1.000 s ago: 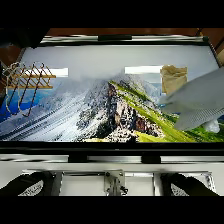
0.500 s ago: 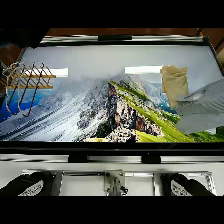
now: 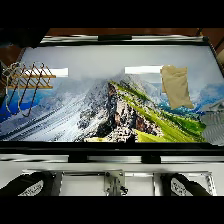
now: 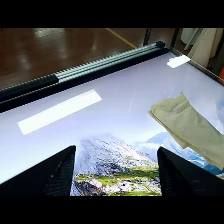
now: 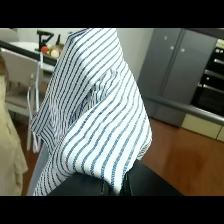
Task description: Fold the shirts.
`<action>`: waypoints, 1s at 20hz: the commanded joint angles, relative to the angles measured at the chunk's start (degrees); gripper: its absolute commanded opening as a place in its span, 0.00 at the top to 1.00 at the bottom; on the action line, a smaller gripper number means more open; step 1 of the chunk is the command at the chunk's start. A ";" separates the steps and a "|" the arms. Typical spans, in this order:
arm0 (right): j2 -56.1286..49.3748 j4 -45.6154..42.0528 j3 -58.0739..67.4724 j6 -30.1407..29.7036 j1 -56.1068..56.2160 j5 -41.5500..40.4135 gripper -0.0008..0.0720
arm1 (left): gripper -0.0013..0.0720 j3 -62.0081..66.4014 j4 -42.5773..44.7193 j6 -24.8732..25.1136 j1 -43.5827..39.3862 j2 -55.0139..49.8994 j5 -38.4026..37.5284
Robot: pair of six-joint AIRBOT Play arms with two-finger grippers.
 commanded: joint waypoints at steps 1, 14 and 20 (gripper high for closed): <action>0.98 2.91 0.07 0.02 -4.50 6.49 0.88 | 0.20 0.07 0.02 -1.03 -0.02 0.00 -0.79; 1.51 14.80 0.07 -0.39 -28.79 4.46 0.88 | 0.24 0.07 0.02 -2.43 -0.02 0.00 -2.19; 2.86 14.60 0.07 -2.51 -34.18 -1.79 0.88 | 0.24 0.07 0.02 -2.49 0.00 -0.02 -2.12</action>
